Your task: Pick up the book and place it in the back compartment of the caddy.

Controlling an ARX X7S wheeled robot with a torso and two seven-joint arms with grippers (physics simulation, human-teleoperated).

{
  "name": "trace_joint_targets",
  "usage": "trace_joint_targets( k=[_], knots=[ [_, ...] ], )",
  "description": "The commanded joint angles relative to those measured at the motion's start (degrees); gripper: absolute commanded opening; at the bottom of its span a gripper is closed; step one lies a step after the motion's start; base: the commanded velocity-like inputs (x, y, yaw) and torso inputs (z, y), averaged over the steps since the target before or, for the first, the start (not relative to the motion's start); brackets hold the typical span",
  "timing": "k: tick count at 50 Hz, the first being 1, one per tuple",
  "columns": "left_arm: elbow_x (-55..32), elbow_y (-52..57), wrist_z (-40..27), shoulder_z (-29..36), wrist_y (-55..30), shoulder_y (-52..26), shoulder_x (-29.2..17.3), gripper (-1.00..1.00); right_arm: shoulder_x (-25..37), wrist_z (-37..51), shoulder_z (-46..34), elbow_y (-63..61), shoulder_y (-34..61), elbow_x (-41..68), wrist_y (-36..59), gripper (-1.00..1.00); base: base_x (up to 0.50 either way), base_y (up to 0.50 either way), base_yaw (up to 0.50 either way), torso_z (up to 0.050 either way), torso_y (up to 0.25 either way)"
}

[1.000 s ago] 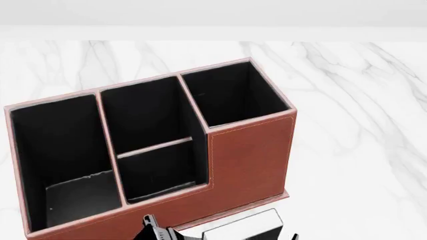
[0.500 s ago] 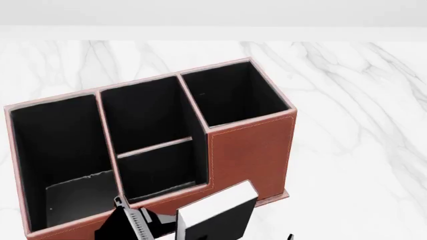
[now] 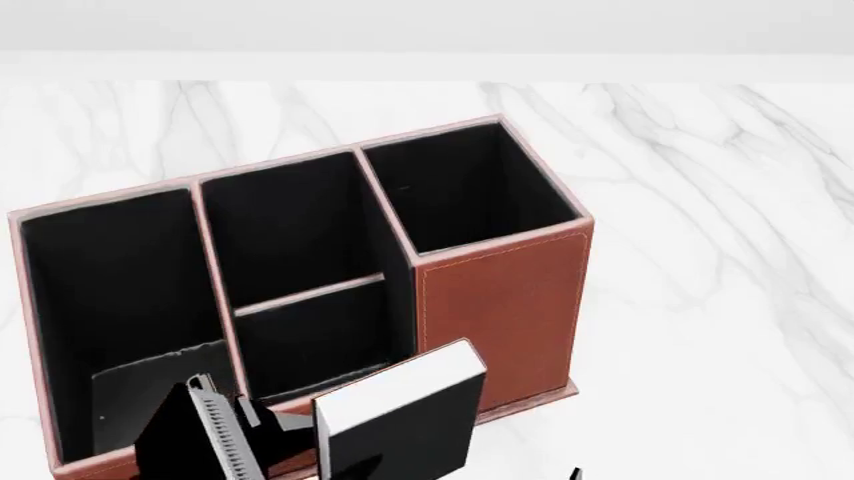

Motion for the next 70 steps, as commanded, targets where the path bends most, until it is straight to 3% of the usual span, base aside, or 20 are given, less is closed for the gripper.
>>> trace_joint_targets(
  k=[1, 30, 58, 70],
  knots=[
    [-5.22, 2.77, 2.16, -2.42, -1.32, -1.10, -1.96, -1.00, 0.04, 0.06, -0.32, 0.28, 0.19, -0.07, 0.11, 1.00, 0.00, 0.00, 0.00, 0.000, 0.000],
    [-13.12, 5.12, 8.18, -3.31, -6.38, -3.61, -4.74, -1.00, 0.01, 0.29, -0.98, 1.04, 0.92, -1.20, 1.07, 1.00, 0.00, 0.00, 0.00, 0.000, 0.001],
    [-13.42, 18.56, -2.87, -5.56, -13.17, -8.59, -13.74, -1.00, 0.44, 0.60, -1.55, 0.09, 0.60, -0.75, 1.82, 1.00, 0.00, 0.00, 0.00, 0.001, 0.001],
    [-11.98, 18.12, -4.69, -5.90, -12.24, -7.99, -13.61, -1.00, -0.62, 3.09, 0.16, -1.09, 0.37, -2.85, 5.99, 1.00, 0.00, 0.00, 0.00, 0.000, 0.001]
  ],
)
